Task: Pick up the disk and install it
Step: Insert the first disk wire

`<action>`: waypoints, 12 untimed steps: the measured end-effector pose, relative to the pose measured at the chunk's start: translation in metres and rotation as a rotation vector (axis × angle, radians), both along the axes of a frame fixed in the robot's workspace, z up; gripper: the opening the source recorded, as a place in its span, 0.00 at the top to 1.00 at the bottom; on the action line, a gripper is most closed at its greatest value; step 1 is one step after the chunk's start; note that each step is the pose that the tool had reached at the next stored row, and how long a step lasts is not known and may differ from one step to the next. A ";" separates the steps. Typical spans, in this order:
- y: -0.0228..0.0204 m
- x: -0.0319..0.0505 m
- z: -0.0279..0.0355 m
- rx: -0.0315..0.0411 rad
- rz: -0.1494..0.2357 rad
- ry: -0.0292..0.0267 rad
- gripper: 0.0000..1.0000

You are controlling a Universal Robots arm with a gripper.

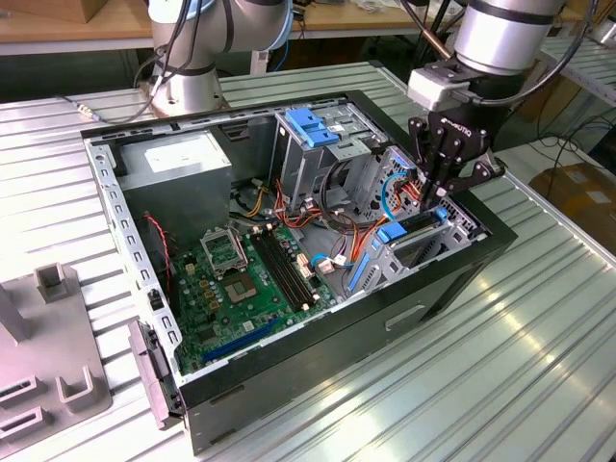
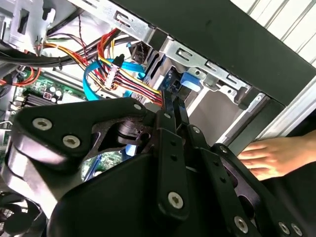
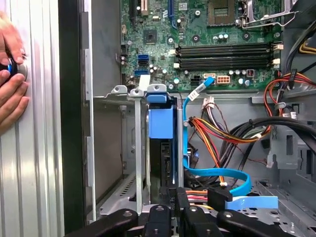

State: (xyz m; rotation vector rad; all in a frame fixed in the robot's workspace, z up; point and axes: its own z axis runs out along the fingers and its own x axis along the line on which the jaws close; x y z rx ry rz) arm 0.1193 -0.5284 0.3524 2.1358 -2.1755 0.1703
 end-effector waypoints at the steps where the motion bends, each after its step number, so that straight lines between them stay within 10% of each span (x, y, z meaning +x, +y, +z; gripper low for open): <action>1: -0.0005 -0.0001 0.0001 0.0070 0.000 -0.0002 0.84; 3: -0.0041 -0.0014 -0.0003 0.0230 0.003 -0.0005 0.84; 12: -0.0098 -0.0042 -0.0056 0.0243 0.015 -0.0004 0.84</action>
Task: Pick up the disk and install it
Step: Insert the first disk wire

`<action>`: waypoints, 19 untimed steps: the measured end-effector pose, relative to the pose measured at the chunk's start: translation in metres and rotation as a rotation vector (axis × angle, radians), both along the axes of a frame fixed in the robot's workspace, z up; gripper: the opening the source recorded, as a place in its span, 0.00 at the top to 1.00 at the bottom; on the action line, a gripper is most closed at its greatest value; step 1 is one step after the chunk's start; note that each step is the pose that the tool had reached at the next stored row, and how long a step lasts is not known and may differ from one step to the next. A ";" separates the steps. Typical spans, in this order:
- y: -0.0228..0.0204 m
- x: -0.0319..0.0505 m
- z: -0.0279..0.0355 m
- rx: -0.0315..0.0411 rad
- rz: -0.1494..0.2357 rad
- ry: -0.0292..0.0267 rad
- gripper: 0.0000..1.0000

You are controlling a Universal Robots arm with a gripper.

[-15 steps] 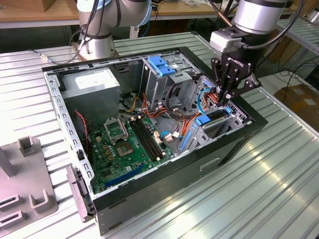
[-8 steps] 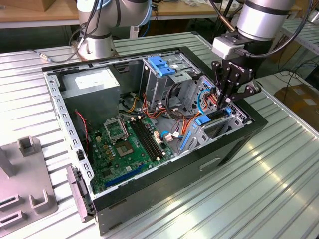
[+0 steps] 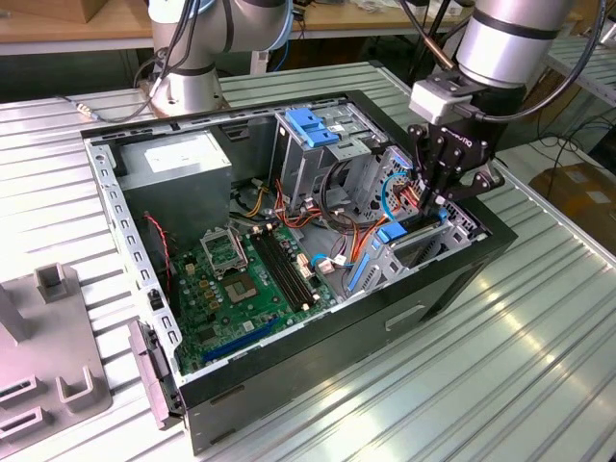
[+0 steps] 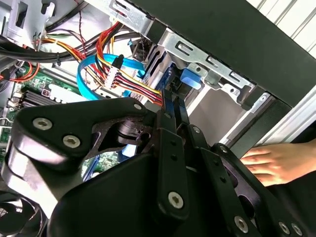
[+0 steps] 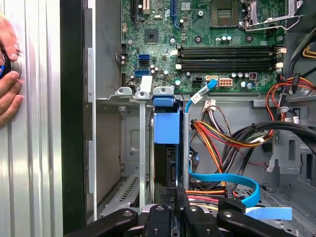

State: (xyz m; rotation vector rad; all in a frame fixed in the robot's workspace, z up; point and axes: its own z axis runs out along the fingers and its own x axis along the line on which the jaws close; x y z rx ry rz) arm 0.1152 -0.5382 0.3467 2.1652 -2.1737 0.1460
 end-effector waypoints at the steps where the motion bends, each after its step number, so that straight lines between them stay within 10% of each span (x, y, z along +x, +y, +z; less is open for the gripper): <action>1: 0.0000 0.0000 -0.0003 0.0002 0.000 0.0000 0.84; 19: 0.0019 0.0002 -0.0003 0.0048 -0.001 0.0001 0.84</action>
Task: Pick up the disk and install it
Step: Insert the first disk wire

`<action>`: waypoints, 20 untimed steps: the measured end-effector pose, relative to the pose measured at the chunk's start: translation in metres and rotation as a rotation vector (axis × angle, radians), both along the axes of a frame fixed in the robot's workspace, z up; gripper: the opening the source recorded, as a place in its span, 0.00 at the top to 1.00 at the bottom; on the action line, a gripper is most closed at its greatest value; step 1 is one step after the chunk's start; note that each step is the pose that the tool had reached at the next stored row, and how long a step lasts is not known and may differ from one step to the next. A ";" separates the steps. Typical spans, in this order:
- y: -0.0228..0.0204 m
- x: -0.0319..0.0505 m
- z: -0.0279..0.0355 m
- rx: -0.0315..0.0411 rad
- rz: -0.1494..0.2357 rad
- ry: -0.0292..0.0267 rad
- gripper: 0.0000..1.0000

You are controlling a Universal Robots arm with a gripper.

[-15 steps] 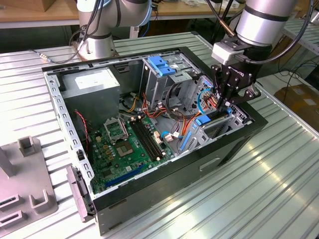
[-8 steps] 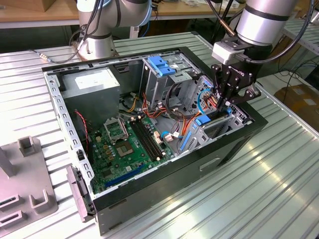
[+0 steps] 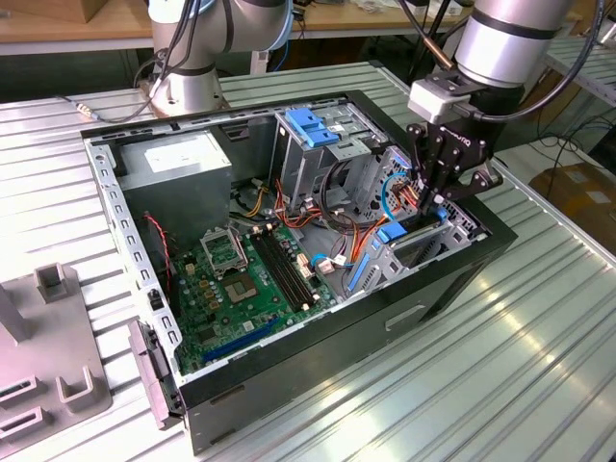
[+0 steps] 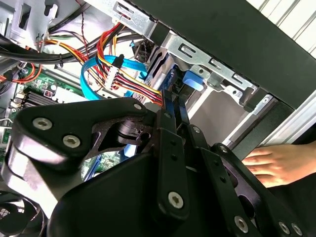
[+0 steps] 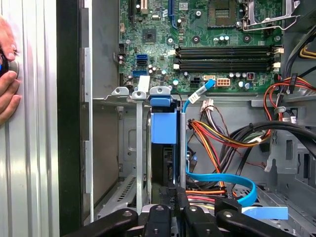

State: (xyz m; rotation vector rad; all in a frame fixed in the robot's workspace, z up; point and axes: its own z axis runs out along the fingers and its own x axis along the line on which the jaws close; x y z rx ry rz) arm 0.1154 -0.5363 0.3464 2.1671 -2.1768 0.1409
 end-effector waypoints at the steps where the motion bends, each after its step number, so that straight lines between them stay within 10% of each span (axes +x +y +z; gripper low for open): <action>1: 0.0001 0.0000 -0.0002 -0.0002 0.000 0.0000 0.84; 20: 0.0000 0.0000 -0.0094 -0.0003 0.000 0.0009 0.84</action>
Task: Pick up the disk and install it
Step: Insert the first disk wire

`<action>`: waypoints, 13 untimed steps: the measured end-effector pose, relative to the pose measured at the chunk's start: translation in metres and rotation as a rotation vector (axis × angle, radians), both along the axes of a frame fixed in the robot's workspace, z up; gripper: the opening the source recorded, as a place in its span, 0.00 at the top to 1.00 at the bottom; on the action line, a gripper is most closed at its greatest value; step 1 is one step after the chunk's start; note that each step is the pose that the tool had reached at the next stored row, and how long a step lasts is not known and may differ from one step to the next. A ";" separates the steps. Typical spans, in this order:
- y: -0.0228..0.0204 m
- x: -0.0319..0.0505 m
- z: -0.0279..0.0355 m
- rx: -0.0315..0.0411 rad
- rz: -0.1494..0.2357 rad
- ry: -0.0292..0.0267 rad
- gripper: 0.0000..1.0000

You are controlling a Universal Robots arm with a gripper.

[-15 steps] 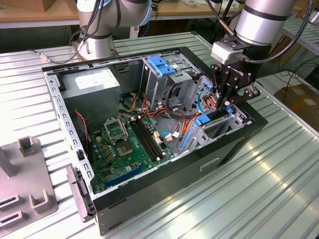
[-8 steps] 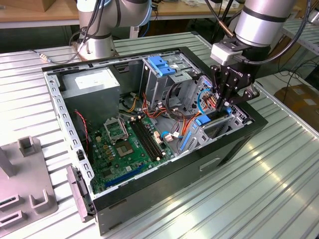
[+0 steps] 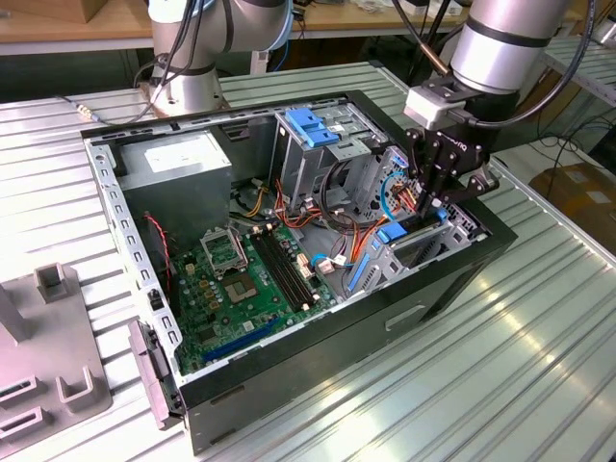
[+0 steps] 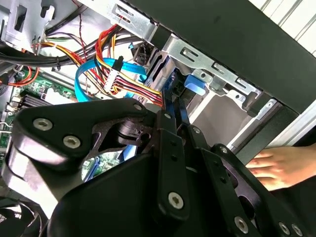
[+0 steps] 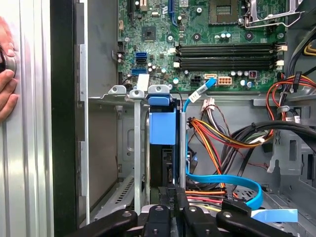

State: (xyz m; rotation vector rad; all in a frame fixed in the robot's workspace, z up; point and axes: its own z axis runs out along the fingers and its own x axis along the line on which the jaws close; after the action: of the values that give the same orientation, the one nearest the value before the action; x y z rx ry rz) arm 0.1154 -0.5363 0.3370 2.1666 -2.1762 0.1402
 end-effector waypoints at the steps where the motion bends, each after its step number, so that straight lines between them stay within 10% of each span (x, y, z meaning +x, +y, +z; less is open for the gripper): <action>1: 0.0000 0.0000 -0.0001 0.0003 0.000 0.0000 0.84; 8: 0.0001 0.0000 -0.0004 0.0016 0.000 0.0000 0.82; 13: 0.0000 0.0000 0.0146 0.0003 0.000 0.0001 0.76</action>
State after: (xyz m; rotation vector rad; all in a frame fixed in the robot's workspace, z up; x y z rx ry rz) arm 0.1154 -0.5363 0.3516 2.1668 -2.1763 0.1398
